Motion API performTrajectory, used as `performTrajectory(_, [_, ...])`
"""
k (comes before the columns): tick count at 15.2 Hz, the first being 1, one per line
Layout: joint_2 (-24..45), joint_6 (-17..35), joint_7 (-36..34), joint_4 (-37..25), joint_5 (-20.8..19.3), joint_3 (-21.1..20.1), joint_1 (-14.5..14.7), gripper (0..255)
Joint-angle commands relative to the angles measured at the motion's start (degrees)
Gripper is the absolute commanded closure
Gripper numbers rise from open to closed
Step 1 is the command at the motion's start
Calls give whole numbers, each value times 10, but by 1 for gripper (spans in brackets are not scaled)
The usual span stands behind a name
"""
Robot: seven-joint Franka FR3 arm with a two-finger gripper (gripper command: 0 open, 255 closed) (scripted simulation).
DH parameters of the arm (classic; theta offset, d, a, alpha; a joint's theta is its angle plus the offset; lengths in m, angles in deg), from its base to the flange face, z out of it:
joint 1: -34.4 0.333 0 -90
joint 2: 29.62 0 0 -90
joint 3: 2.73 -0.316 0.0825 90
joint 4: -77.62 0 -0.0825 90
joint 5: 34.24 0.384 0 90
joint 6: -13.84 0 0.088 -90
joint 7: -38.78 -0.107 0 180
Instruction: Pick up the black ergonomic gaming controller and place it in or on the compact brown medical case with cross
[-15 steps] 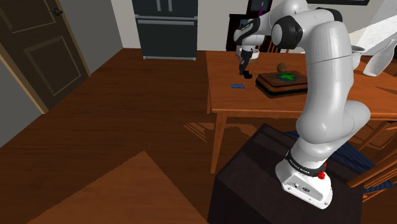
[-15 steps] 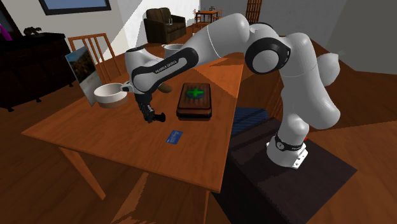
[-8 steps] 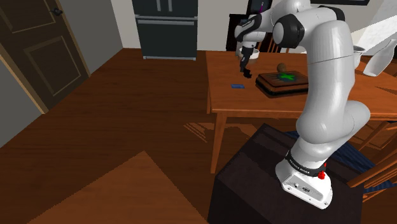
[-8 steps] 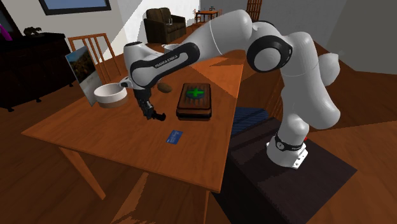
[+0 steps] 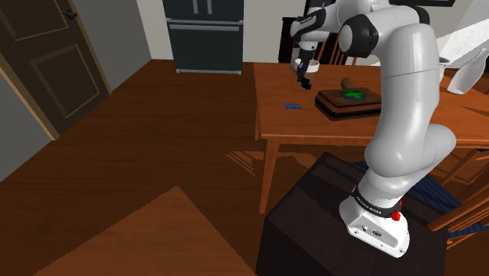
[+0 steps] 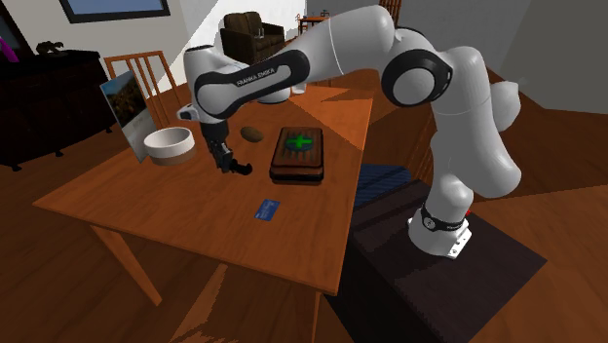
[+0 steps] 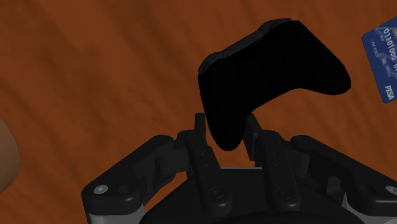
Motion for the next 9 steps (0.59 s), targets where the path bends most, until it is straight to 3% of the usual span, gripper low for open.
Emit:
performTrajectory(1, [-4,-13,-1,-9,-2,1,-1,255])
performTrajectory(9, [-12,-70,-5,-58,-6,4,-4,255])
